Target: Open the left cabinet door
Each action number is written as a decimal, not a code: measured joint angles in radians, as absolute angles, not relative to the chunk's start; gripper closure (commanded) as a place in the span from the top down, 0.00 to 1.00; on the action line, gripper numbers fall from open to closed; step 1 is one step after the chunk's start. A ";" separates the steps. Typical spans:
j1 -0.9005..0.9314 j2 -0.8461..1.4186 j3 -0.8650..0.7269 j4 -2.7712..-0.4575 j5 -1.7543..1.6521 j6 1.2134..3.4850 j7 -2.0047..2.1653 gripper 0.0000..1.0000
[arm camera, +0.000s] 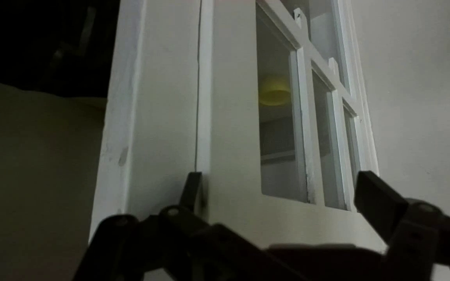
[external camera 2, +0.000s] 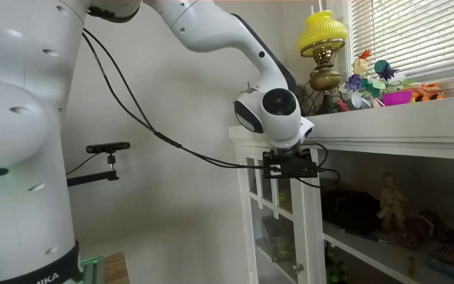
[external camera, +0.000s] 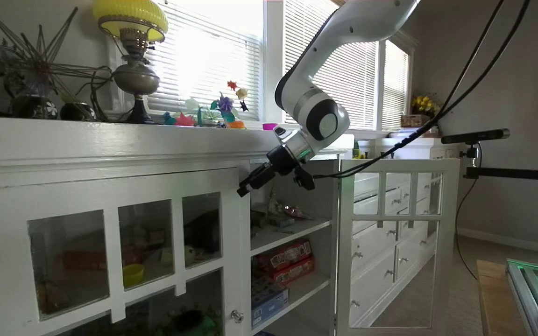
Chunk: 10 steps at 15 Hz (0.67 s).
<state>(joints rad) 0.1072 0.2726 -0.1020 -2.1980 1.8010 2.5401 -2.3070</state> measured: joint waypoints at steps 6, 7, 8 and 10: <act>0.091 0.283 -0.096 -2.191 1.794 2.511 -2.310 1.00; 0.083 0.283 -0.096 -2.192 1.787 2.493 -2.308 1.00; 0.074 0.283 -0.096 -2.194 1.779 2.471 -2.307 1.00; 0.055 0.284 -0.096 -2.199 1.751 2.424 -2.302 1.00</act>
<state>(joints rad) 0.0549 0.2839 -0.0959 -2.1989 1.7511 2.4238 -2.3023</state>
